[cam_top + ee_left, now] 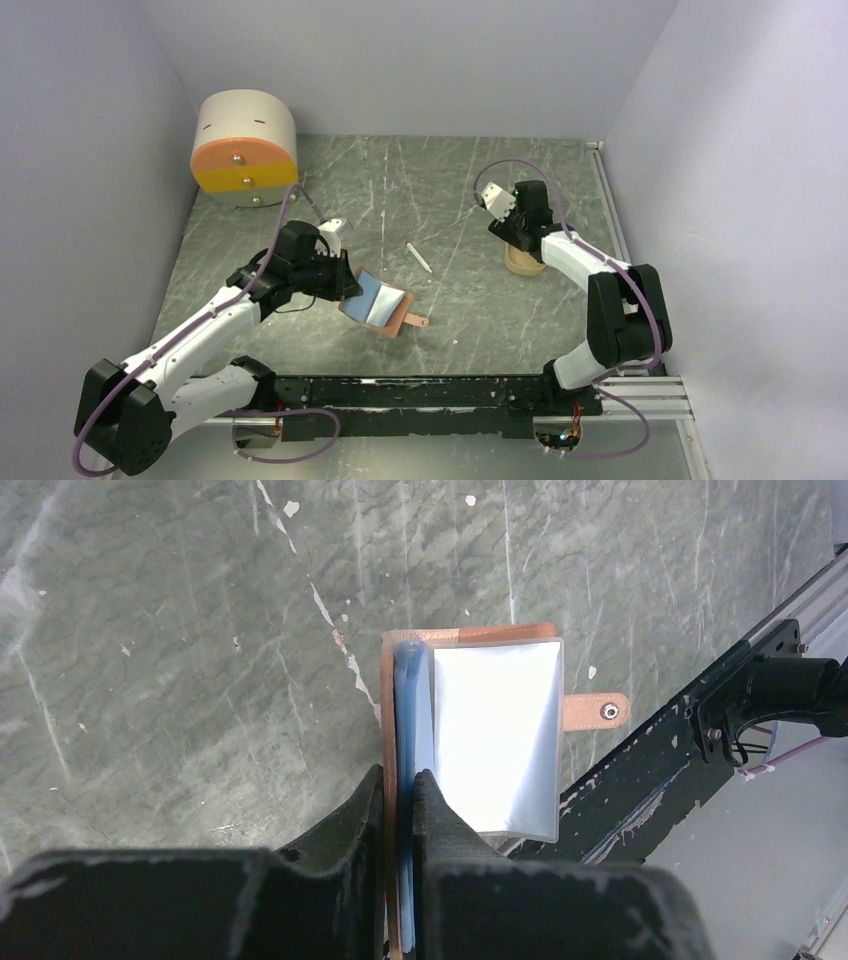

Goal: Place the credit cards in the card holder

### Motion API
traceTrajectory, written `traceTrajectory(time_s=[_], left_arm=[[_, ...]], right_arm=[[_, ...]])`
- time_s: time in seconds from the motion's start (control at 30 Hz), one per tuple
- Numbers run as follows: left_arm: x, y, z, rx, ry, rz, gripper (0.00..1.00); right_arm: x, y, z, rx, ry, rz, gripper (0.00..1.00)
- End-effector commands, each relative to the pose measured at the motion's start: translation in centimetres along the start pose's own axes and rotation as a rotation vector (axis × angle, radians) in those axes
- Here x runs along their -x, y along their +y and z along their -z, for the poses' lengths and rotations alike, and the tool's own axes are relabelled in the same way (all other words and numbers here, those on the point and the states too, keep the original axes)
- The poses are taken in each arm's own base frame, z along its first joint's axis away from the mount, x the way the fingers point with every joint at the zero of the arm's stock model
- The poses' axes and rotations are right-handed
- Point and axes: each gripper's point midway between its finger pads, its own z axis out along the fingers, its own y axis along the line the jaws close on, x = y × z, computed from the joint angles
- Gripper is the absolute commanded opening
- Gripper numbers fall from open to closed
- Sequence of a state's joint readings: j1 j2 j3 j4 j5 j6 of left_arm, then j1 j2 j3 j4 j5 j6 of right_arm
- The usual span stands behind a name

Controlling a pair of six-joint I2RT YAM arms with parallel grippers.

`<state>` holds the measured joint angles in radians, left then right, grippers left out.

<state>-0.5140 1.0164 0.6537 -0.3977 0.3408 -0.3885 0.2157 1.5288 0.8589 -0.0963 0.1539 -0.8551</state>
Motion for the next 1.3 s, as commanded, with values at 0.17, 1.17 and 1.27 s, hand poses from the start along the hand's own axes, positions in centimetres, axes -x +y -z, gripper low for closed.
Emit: traceTrajectory(time_s=[0.17,1.17,1.27], left_arm=[[1.1,-0.8,0.7,-0.028,-0.036,-0.024,0.09],[1.3,-0.2,0.8,0.007,-0.051,-0.021,0.09],[1.2,-0.2,0.8,0.006,-0.05,-0.022,0.09]], right_arm=[[-1.0,-1.4,-0.9,-0.102,0.016,0.122,0.73],[-0.8,-3.8,-1.9,-0.19,0.067,0.105,0.56],[-0.3,-4.0,-1.8,-0.189,0.048,0.093,0.53]])
